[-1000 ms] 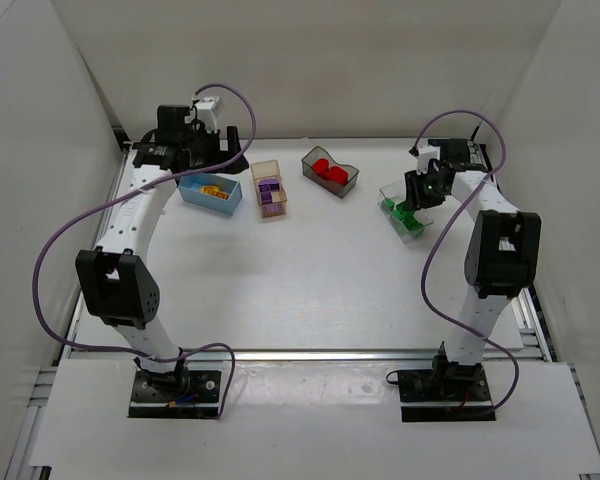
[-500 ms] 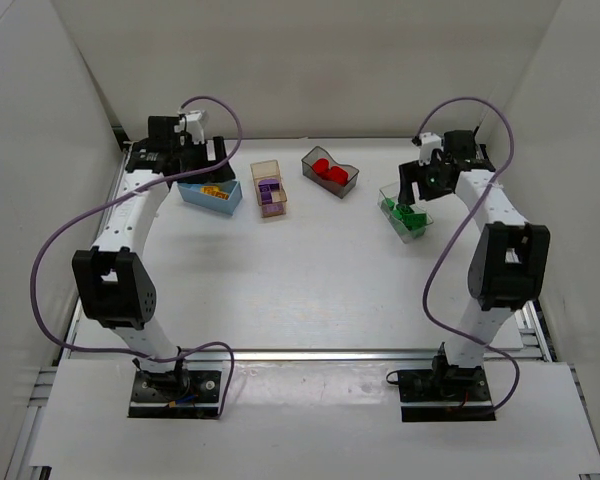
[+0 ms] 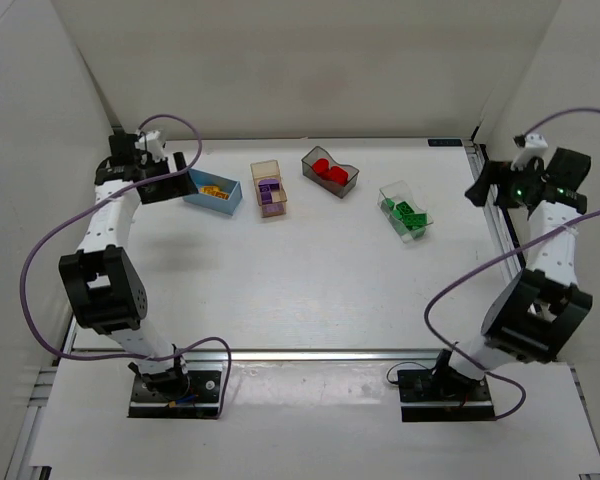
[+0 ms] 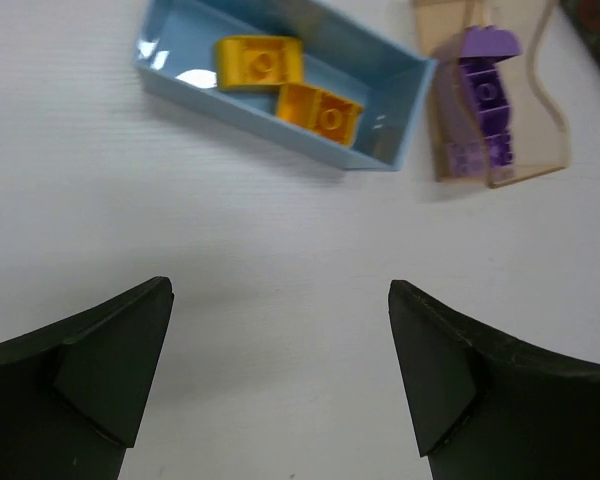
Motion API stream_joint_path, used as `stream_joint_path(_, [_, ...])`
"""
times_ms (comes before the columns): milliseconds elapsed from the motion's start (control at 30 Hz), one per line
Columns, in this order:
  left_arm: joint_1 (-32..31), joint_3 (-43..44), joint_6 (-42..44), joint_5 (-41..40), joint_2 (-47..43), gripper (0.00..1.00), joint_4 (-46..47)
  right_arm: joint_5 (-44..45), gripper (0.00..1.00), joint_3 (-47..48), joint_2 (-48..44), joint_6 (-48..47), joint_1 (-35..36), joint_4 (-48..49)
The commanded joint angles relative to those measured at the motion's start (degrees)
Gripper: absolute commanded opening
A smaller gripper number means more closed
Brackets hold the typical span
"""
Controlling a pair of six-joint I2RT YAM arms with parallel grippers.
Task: Sort the legos into containers by color
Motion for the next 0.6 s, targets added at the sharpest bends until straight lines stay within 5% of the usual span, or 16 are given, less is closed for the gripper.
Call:
stream_joint_path(0, [4.2, -1.98, 5.62, -1.03, -0.25, 1.0, 0.12, -10.11, 0.97, -2.85, 5.4, -7.83, -6.75, -5.22])
stream_joint_path(333, [6.14, -7.95, 9.86, -3.31, -0.69, 0.99, 3.02, -16.27, 0.99, -2.85, 10.42, -15.84, -9.75, -9.79])
stream_joint_path(567, [8.6, -9.8, 14.77, 4.86, -0.78, 0.99, 2.67, -21.2, 0.99, -2.06, 12.45, -21.47, -9.75, -16.3])
